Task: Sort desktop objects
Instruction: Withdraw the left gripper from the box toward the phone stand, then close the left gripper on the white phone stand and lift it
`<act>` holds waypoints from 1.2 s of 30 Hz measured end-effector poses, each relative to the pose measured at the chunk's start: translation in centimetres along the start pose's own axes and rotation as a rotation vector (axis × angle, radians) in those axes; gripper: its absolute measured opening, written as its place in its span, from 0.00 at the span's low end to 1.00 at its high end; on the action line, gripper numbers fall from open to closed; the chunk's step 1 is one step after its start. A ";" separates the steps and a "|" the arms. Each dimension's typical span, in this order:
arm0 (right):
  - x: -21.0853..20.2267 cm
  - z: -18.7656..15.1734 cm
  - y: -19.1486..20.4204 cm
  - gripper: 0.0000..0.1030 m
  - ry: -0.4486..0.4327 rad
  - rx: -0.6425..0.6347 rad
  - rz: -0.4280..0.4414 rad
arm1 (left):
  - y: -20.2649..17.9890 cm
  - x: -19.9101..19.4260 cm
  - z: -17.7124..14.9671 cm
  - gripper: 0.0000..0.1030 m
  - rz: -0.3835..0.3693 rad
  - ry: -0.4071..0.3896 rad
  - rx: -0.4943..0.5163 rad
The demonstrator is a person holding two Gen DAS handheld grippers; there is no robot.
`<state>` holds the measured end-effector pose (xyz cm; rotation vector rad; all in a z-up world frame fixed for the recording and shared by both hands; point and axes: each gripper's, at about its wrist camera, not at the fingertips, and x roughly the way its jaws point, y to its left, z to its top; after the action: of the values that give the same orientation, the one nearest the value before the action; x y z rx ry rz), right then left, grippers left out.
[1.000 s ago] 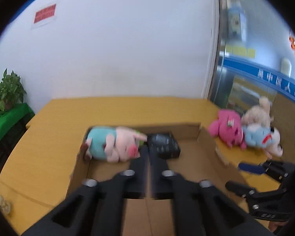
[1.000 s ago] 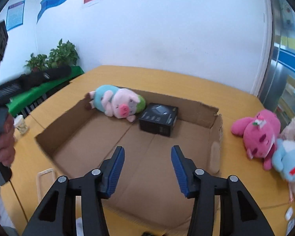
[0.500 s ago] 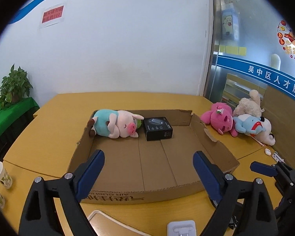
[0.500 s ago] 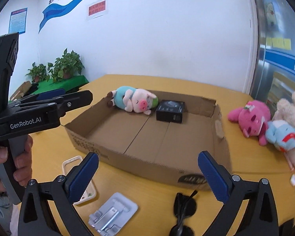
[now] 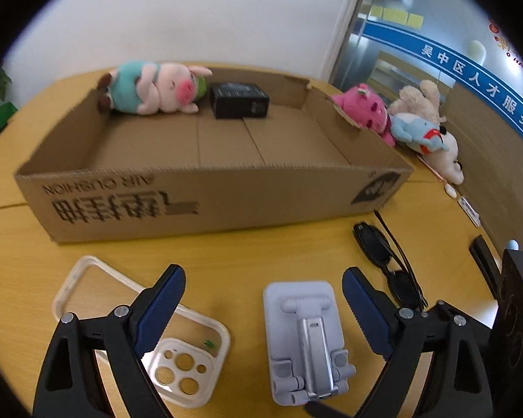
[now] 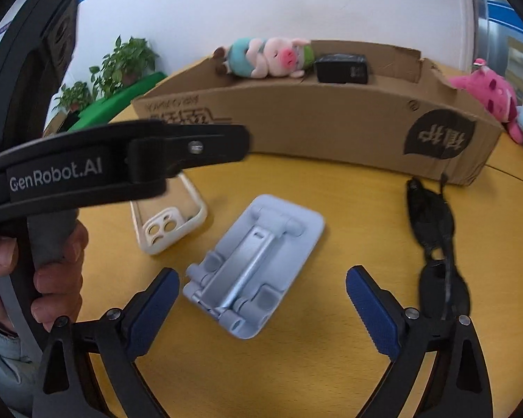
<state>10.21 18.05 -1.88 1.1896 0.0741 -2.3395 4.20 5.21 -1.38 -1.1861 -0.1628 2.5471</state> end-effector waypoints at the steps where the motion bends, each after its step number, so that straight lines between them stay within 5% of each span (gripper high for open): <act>1: 0.4 -0.3 0.3 0.94 0.009 -0.009 -0.001 | 0.0 0.5 -0.1 0.89 -0.004 0.022 -0.003; 5: 2.0 -1.2 0.7 0.93 0.051 -0.023 -0.005 | -0.2 1.8 -0.8 0.87 -0.055 0.088 0.006; 12: 1.2 -1.6 -0.6 0.81 0.034 -0.013 -0.005 | -1.4 3.8 -2.1 0.61 -0.121 0.174 0.023; 18: 0.0 -2.3 -2.4 0.70 0.024 -0.004 -0.007 | -2.4 4.4 -2.4 0.60 -0.143 0.175 0.025; 23: -0.1 -2.6 -1.9 0.70 0.009 -0.041 0.040 | -2.7 4.7 -2.2 0.60 -0.134 0.167 0.026; 27: 0.7 -1.9 -1.0 0.67 0.007 -0.069 -0.031 | -3.1 4.5 -2.4 0.57 -0.112 0.157 0.051; 36: 0.8 -1.6 -1.0 0.65 -0.014 -0.078 -0.034 | -2.9 4.1 -2.5 0.54 -0.120 0.136 0.021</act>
<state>10.56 19.07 -3.66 1.1428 0.1805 -2.3510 4.32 9.28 -5.22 -1.2968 -0.1691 2.3512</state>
